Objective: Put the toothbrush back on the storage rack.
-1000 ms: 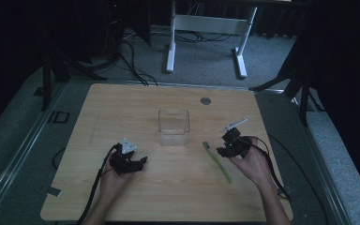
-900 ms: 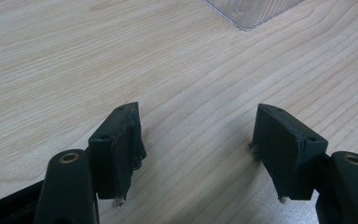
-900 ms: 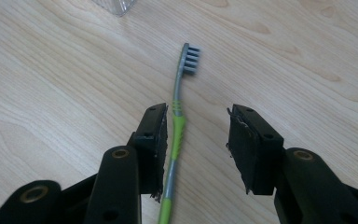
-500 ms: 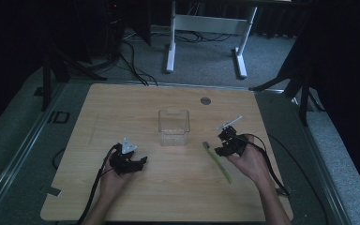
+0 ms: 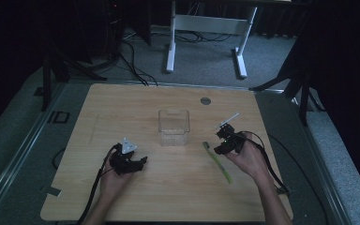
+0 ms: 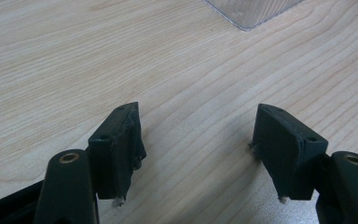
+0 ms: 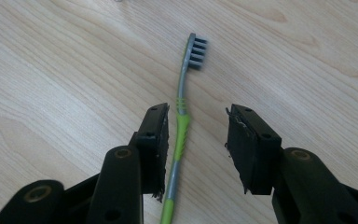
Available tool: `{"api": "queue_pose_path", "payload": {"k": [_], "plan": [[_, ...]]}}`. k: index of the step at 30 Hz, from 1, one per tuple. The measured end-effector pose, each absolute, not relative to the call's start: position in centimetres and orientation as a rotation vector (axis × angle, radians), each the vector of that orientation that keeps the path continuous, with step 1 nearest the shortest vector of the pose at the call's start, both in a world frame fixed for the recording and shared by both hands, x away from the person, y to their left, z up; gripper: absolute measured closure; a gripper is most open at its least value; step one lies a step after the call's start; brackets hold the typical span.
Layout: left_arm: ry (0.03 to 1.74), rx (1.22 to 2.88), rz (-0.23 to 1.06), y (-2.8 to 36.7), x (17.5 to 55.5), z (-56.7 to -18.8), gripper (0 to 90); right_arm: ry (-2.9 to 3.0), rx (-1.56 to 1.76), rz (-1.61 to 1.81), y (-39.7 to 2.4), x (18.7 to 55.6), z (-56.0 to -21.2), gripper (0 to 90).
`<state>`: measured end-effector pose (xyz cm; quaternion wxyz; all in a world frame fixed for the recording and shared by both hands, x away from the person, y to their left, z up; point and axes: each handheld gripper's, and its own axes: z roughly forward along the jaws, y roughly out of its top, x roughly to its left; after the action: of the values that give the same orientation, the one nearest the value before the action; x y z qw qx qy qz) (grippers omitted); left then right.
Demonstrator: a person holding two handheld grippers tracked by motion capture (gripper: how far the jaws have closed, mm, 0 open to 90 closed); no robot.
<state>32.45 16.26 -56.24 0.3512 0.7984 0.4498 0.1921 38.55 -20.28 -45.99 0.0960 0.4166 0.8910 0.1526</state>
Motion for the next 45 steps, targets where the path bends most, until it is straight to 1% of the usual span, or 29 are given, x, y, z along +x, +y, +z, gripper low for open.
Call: {"api": "queue_pose_path", "payload": {"k": [24,45], "plan": [[1.165,2.067,0.497,16.3,32.4,-56.2,32.7,2.683,1.279,0.363,-20.2,39.2,-47.2,58.1],[1.165,2.067,0.497,16.3,32.4,-56.2,32.7,2.754,1.265,0.263,-19.1,39.5,-48.4,61.9]]}}
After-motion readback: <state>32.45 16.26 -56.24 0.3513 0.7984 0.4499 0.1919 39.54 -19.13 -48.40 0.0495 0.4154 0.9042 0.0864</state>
